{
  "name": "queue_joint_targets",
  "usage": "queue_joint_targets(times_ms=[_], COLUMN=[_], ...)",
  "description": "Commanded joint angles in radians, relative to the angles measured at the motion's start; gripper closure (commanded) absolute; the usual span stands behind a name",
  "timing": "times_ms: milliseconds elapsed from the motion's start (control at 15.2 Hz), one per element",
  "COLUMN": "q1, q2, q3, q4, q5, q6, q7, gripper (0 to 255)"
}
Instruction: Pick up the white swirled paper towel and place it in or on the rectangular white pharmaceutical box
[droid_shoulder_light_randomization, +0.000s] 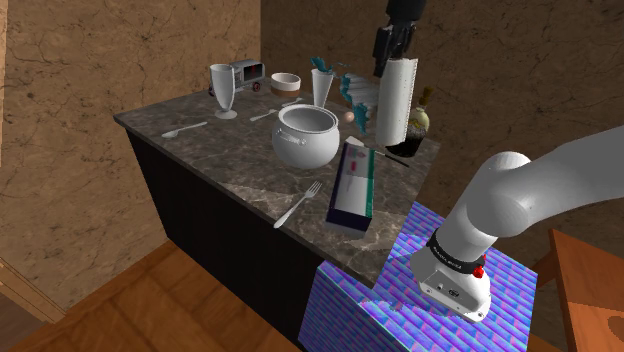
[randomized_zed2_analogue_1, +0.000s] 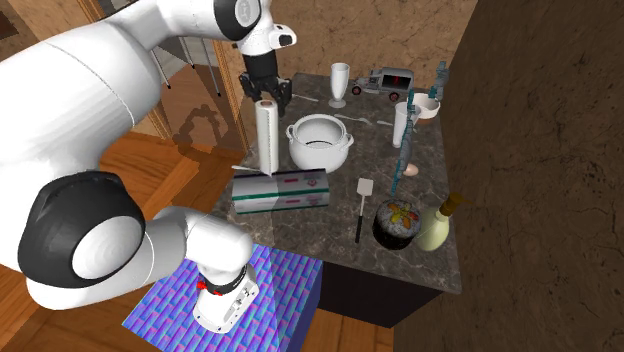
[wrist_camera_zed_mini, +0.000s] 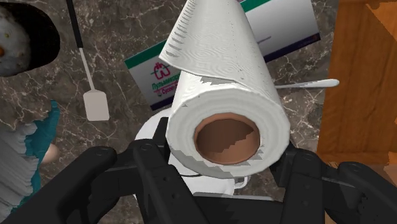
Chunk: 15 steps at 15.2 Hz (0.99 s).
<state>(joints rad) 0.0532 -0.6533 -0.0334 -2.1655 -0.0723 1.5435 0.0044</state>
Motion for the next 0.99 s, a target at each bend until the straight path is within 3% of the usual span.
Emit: queue_joint_targets(times_ms=[0,924], q1=[0.0,-0.001], q2=[-0.011,-0.047], q3=[0.001,-0.004], q4=[-0.035,-0.25], q5=[0.0,-0.005], q6=[0.024,0.202], q7=[0.003,0.012], gripper=[255,255])
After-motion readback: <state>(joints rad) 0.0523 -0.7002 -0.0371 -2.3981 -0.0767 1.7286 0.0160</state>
